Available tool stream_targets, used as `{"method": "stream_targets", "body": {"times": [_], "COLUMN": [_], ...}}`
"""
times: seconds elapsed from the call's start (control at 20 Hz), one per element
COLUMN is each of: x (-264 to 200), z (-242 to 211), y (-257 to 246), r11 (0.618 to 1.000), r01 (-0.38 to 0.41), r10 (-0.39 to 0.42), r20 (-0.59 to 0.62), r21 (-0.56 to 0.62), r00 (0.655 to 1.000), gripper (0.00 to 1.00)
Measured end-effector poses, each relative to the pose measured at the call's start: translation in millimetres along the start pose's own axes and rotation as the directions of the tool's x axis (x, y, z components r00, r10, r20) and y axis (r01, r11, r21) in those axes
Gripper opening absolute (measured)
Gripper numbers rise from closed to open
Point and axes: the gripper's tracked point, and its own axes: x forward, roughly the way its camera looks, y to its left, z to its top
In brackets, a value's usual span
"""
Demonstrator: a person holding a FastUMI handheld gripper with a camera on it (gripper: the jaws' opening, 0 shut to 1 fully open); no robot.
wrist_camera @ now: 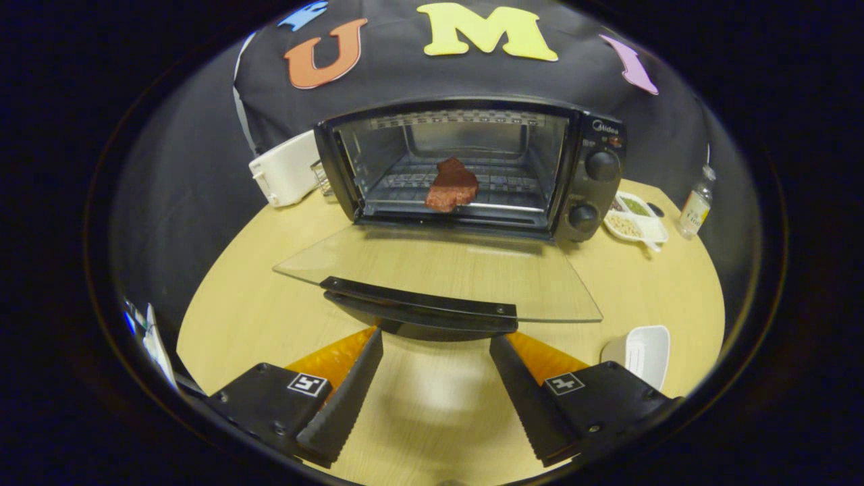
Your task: Open the toaster oven, put the food inside, and close the toaster oven door.
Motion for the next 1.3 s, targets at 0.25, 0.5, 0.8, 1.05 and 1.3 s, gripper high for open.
{"method": "stream_targets", "body": {"times": [0.25, 0.5, 0.8, 1.05, 1.3], "x": [-14.1, -19.7, -16.1, -3.7, -27.9], "z": [37.8, 75.9, 120.9, 147.7, 153.8], "y": [3.1, 1.1, -1.0, -0.5, -6.7], "r11": [0.999, 0.999, 0.997, 0.999, 0.999], "r01": [-0.027, -0.02, -0.017, 0.033, 0.031], "r10": [0.026, 0.017, 0.006, -0.039, -0.04], "r20": [0.042, 0.083, 0.146, 0.179, 0.228], "r21": [0.028, 0.037, 0.071, 0.037, 0.041], "r00": [0.999, 0.996, 0.989, 0.983, 0.973], "gripper": [1.0, 1.0, 1.0, 1.0, 1.0]}}
